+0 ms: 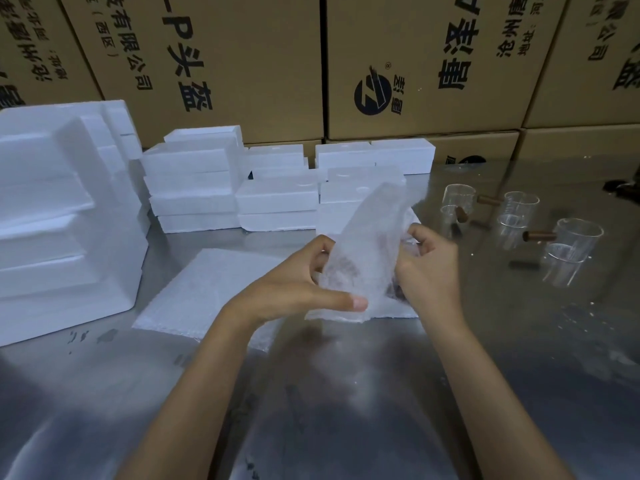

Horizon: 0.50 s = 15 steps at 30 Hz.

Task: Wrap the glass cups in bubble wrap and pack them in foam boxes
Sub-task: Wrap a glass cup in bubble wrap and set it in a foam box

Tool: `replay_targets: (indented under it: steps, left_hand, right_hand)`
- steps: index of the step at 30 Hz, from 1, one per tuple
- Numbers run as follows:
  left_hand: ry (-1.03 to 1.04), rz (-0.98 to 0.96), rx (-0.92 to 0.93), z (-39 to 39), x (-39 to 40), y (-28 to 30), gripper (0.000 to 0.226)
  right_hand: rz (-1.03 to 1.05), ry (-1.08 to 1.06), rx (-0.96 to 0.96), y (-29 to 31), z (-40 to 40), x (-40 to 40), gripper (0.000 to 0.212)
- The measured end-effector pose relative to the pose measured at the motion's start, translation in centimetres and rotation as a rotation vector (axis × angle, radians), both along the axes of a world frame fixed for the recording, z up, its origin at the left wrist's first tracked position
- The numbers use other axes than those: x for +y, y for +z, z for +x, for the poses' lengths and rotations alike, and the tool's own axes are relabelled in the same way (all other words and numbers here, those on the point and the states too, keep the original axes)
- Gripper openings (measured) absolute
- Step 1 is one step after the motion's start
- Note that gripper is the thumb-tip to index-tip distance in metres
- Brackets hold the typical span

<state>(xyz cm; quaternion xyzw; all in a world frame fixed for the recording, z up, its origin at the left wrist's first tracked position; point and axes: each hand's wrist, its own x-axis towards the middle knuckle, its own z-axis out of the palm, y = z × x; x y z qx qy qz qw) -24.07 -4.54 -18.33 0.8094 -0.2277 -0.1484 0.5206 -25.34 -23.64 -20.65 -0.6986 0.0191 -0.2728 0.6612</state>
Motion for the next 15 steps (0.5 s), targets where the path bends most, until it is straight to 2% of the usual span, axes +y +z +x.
replay_targets:
  steps: [3, 7, 9, 11, 14, 15]
  left_hand:
    - [-0.002, 0.063, -0.006, -0.4, 0.3, 0.4, 0.069]
    - [-0.049, 0.038, 0.029, -0.6, 0.5, 0.4, 0.055]
    - [-0.032, 0.058, 0.013, -0.6, 0.3, 0.2, 0.054]
    - [0.023, 0.056, -0.014, -0.4, -0.3, -0.3, 0.047]
    - [0.080, 0.075, -0.118, -0.2, -1.1, -1.1, 0.025]
    - [0.080, 0.090, -0.148, -0.2, -1.3, -1.3, 0.023]
  right_hand:
    - [-0.167, -0.075, -0.020, -1.4, -0.8, -0.2, 0.020]
    - [-0.382, -0.157, -0.007, -2.5, -1.9, -0.4, 0.017]
    - [-0.484, -0.192, -0.060, -2.7, -2.5, -0.1, 0.023]
    - [-0.583, -0.199, -0.078, -2.6, -3.0, 0.4, 0.015]
    - [-0.595, -0.148, -0.025, -2.7, -3.7, 1.4, 0.003]
    - [-0.542, -0.127, -0.012, -2.6, -3.9, 1.6, 0.009]
